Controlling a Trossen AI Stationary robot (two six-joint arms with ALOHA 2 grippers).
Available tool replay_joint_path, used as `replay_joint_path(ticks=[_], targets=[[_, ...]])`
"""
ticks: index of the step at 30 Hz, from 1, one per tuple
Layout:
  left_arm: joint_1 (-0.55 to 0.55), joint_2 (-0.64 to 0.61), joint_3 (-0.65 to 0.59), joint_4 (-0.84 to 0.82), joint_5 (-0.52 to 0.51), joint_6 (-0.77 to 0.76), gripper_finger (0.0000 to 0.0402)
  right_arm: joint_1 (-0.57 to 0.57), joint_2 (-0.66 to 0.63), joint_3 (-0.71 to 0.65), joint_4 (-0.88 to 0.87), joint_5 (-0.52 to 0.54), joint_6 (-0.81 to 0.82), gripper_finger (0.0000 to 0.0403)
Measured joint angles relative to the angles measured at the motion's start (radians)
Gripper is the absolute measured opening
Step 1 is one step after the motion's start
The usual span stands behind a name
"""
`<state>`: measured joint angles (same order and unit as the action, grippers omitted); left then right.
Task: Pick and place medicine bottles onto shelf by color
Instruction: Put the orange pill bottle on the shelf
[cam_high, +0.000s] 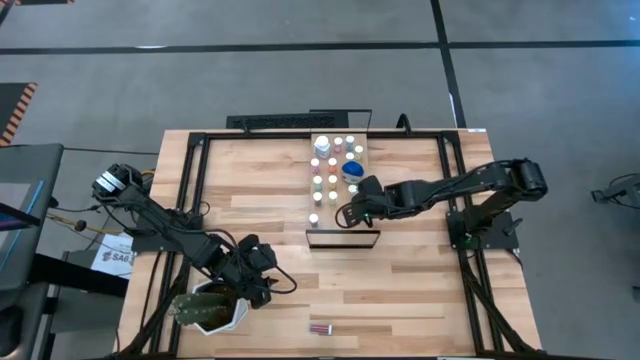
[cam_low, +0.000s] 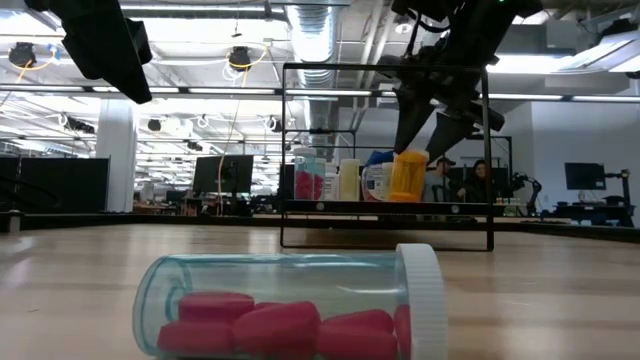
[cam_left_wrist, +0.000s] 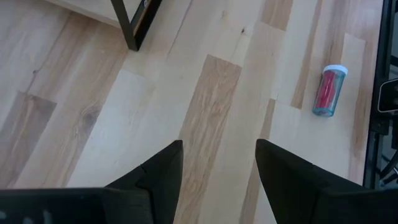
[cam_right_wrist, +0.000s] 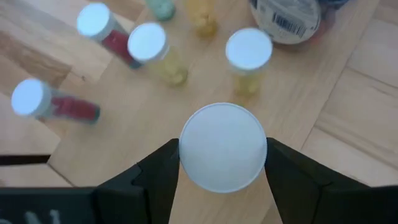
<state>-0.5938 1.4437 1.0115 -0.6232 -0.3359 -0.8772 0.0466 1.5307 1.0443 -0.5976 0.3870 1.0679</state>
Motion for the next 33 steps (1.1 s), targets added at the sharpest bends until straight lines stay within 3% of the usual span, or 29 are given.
replay_joint_path(ticks=[22, 33], targets=[[0.000, 0.000, 0.000, 0.002, 0.000, -0.003, 0.0187, 0.016, 0.000, 0.000, 0.017, -0.023, -0.077, 0.0236], [0.000, 0.000, 0.000, 0.001, -0.002, -0.002, 0.0187, 0.008, 0.001, 0.000, 0.051, -0.098, -0.133, 0.0290]])
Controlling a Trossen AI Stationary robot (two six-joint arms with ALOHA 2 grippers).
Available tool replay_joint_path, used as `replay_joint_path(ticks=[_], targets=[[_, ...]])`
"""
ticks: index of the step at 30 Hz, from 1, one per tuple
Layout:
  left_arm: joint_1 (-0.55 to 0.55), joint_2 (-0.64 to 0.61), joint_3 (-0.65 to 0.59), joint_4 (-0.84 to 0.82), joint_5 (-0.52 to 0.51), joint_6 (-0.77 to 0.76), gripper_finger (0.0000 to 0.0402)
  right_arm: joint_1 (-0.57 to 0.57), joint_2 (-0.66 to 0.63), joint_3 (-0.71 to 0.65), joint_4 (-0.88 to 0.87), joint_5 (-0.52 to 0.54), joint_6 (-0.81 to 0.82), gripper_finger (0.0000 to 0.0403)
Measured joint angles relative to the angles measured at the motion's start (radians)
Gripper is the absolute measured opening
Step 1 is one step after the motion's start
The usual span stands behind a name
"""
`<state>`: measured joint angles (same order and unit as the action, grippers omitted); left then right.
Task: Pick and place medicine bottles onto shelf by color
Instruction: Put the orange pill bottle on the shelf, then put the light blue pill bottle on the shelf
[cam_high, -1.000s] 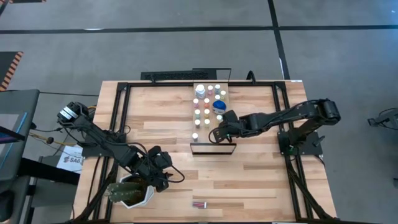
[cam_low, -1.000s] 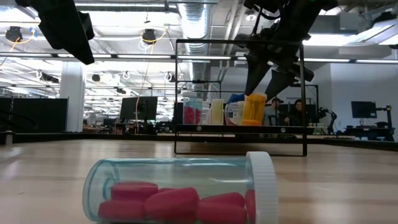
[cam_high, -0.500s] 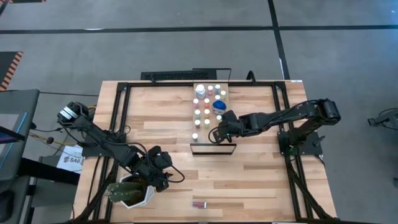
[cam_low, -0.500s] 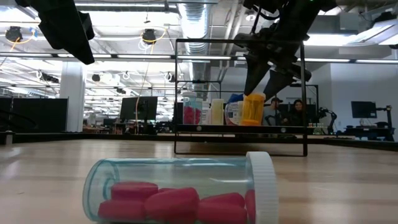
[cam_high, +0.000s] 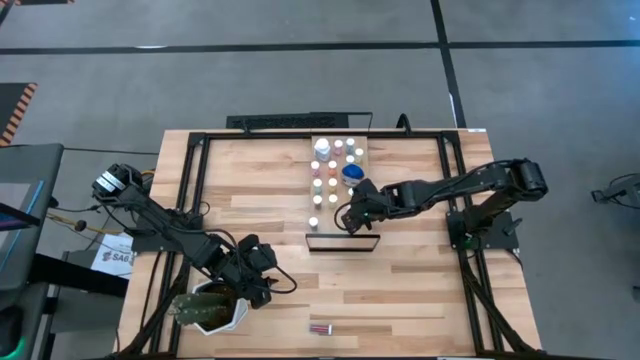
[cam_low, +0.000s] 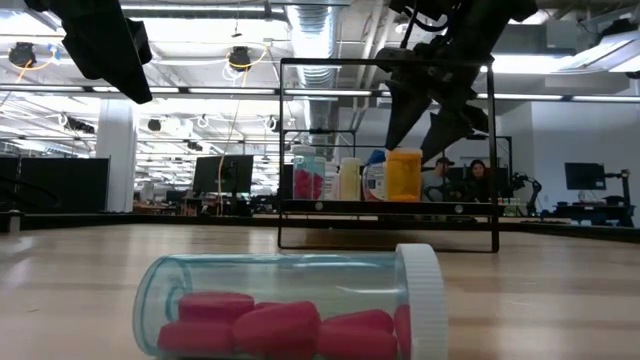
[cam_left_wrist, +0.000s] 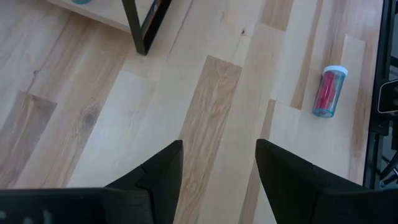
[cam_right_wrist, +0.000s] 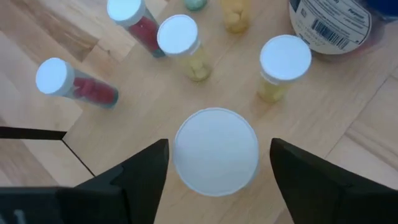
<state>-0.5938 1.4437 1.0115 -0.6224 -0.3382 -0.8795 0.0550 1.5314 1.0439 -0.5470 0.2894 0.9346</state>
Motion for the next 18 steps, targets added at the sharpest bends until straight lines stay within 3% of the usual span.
replay_joint_path(ticks=[9, 18], targets=[[0.000, 0.000, 0.000, -0.001, 0.000, -0.002, 0.0187, -0.010, -0.028, 0.005, -0.002, -0.011, -0.012, 0.0321], [0.000, 0.000, -0.001, -0.020, 0.012, -0.046, 0.0187, -0.010, -0.211, 0.132, -0.094, 0.053, -0.165, 0.0321]])
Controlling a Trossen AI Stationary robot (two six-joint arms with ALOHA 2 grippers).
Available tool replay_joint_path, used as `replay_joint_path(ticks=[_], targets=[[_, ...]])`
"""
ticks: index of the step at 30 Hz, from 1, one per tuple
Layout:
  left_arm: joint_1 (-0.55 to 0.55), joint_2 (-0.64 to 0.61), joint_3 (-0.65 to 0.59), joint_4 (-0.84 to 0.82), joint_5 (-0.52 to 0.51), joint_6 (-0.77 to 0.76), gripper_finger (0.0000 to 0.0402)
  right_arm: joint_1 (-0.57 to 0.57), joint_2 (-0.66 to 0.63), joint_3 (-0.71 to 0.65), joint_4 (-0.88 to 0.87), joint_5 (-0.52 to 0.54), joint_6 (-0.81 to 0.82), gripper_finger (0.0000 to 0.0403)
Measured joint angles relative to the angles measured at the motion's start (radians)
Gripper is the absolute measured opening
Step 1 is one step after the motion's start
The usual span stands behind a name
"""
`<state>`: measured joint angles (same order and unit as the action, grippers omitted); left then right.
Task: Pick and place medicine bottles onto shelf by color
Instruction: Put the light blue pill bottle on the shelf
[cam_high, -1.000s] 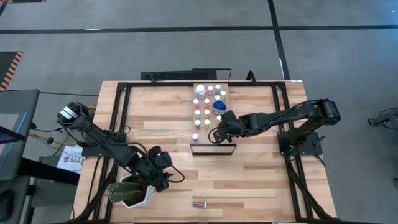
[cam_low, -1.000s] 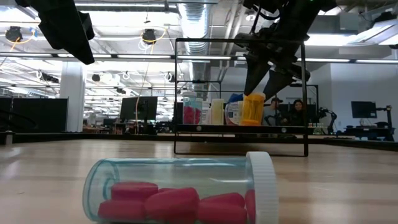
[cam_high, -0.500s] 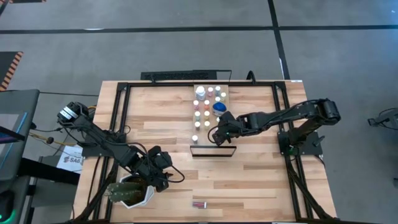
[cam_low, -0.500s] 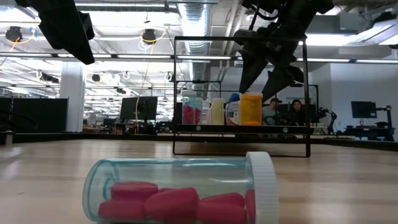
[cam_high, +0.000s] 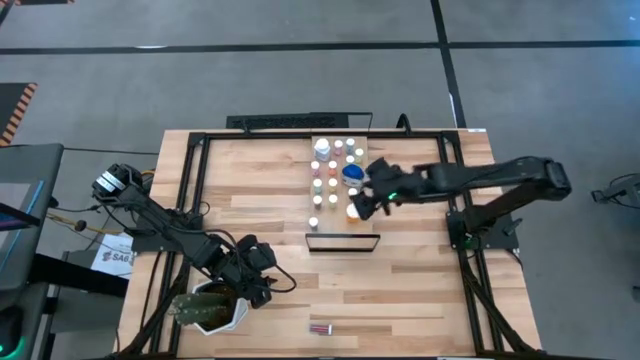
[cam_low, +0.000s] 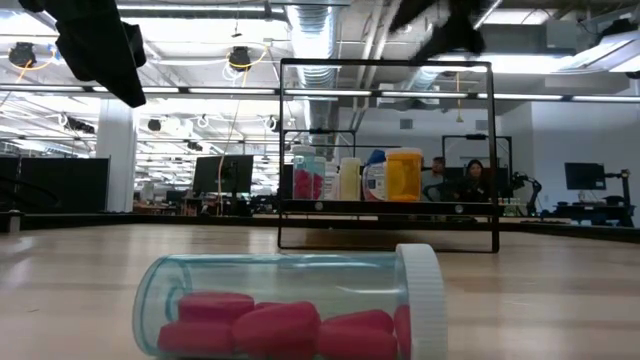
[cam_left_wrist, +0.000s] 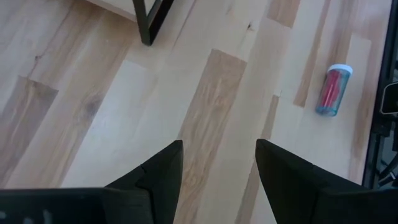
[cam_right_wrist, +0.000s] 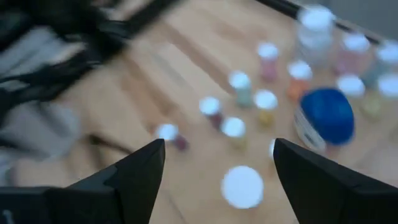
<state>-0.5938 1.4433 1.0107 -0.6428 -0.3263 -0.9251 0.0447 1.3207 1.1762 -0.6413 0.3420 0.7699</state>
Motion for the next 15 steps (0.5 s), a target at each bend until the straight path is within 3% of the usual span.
replay_joint_path(ticks=[4, 11, 15], targets=[[0.000, 0.000, 0.000, 0.005, 0.000, -0.001, 0.0187, 0.088, -0.083, 0.018, 0.078, -0.030, -0.118, 0.0321], [-0.018, 0.000, 0.000, 0.099, 0.021, 0.088, 0.0187, 0.372, -0.122, 0.018, 0.216, -0.028, -0.140, 0.0321], [-0.037, 0.000, 0.000, 0.210, 0.035, 0.169, 0.0187, 0.536, -0.086, 0.018, 0.279, 0.064, -0.120, 0.0321]])
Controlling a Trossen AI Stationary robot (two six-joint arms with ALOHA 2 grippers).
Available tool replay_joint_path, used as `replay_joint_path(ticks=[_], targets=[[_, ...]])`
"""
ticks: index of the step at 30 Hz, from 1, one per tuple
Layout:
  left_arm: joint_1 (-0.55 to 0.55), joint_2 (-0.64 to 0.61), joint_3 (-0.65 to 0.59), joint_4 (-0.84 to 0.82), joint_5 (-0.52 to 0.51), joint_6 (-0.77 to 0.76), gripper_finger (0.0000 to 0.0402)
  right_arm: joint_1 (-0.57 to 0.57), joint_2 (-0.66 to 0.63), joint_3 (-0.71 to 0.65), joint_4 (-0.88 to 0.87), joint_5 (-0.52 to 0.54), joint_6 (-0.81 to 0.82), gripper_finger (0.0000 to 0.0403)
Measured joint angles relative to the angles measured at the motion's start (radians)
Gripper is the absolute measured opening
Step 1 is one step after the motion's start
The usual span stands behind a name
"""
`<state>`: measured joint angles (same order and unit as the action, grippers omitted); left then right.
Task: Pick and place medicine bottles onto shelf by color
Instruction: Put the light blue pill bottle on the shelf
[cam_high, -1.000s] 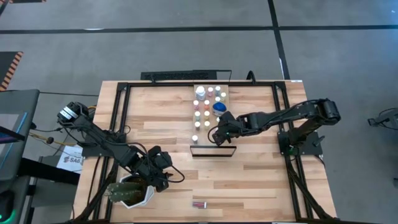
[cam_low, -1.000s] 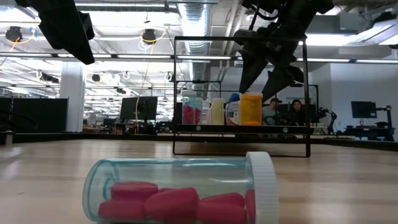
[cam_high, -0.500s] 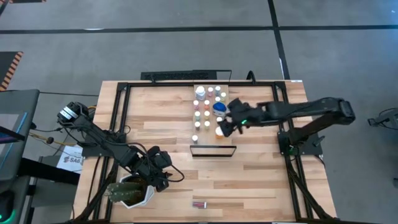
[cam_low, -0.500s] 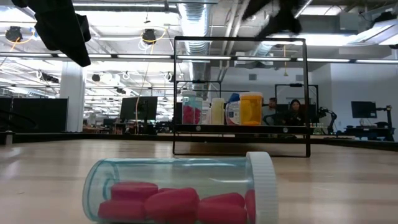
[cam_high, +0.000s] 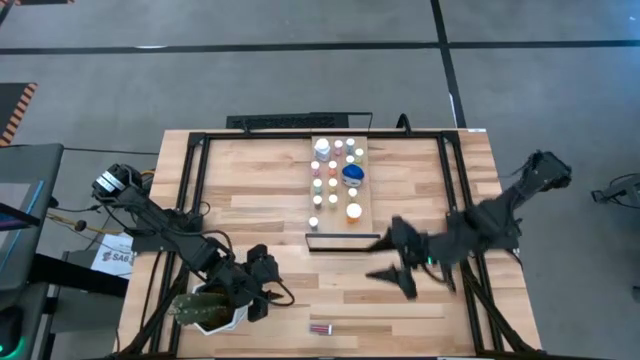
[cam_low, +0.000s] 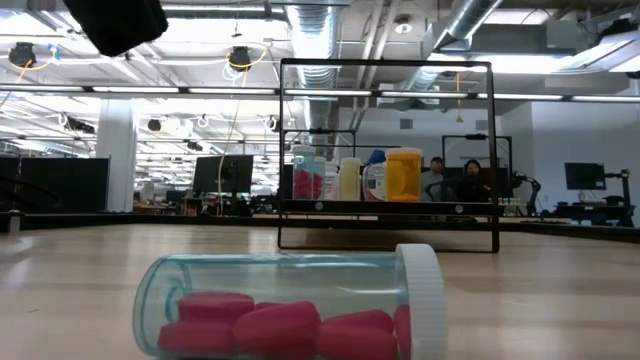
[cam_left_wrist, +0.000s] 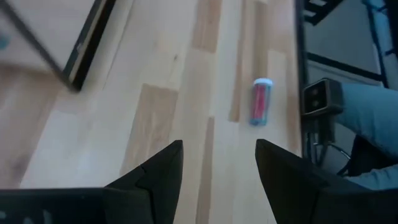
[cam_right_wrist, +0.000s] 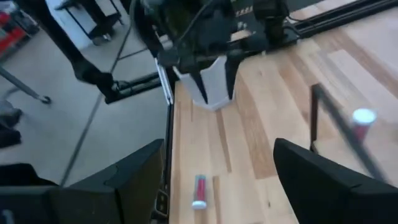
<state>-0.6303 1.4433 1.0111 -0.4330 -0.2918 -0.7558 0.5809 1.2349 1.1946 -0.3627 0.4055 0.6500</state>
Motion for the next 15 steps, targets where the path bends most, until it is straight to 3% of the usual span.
replay_joint_path(ticks=[5, 15], targets=[[0.000, 0.000, 0.000, 0.033, -0.001, 0.037, 0.0187, 0.148, 0.106, 0.000, 0.019, 0.162, 0.047, 0.0321], [0.003, 0.000, 0.000, 0.032, 0.063, 0.011, 0.0187, 0.206, 0.363, -0.002, 0.056, 0.220, 0.350, 0.0321]])
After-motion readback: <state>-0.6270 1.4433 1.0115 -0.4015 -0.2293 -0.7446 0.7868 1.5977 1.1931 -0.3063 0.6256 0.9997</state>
